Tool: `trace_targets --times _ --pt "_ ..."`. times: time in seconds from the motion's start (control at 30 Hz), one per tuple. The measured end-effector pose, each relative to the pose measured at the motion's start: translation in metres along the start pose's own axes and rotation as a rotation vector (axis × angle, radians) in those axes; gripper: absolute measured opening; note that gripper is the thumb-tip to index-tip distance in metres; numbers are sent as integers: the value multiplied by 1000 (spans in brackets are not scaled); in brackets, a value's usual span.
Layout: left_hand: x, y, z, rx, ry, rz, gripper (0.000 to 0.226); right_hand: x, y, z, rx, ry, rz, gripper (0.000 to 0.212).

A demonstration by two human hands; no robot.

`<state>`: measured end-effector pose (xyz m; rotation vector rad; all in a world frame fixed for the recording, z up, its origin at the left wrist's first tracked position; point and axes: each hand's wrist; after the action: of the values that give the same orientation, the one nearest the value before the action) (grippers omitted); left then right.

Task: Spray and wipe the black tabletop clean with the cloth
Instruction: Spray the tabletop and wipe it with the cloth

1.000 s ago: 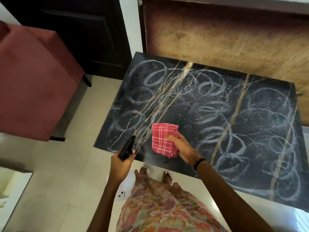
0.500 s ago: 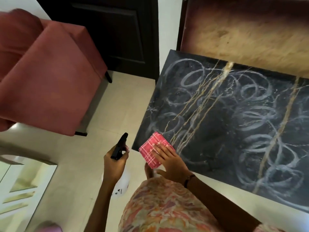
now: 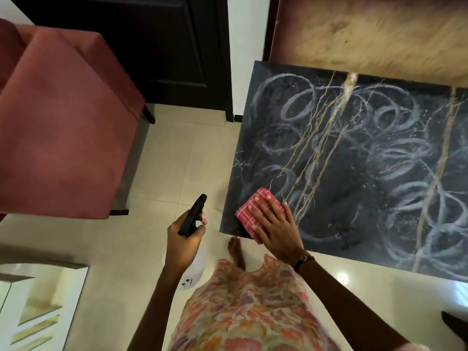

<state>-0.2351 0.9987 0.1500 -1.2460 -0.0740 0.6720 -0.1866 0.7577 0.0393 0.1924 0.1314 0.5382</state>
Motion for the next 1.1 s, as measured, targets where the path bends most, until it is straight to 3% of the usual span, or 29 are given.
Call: trace_targets --times 0.07,0.17,0.33,0.5,0.67,0.83,0.93,1.1 --pt "3 -2 3 3 12 -10 28 23 12 1 9 -12 -67 56" --pt "7 0 6 17 27 -12 28 46 45 -7 25 -14 -18 56" --pt "16 7 4 20 47 -22 30 -21 44 -20 21 -20 91 57" --pt "20 5 2 24 88 -51 24 -41 -9 -8 18 -67 -83 59" --pt "23 -2 -6 32 102 -39 22 13 22 -4 77 -102 -226 60" --pt "22 -10 -14 49 129 -43 30 18 47 -9 61 -67 -103 58" --pt "23 -13 -18 59 139 -49 29 -25 21 -10 50 -90 -46 58" --pt "27 -16 -25 63 156 -57 29 -47 -38 2 1 -85 -191 60"
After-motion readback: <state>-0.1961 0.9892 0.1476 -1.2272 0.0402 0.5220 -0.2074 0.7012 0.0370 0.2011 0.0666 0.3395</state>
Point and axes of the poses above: each hand's wrist, its own x-axis towards the middle knuckle, its own z-axis out of the back of the hand, y = z × x, and after that the axes turned 10 degrees about -y, right-handed
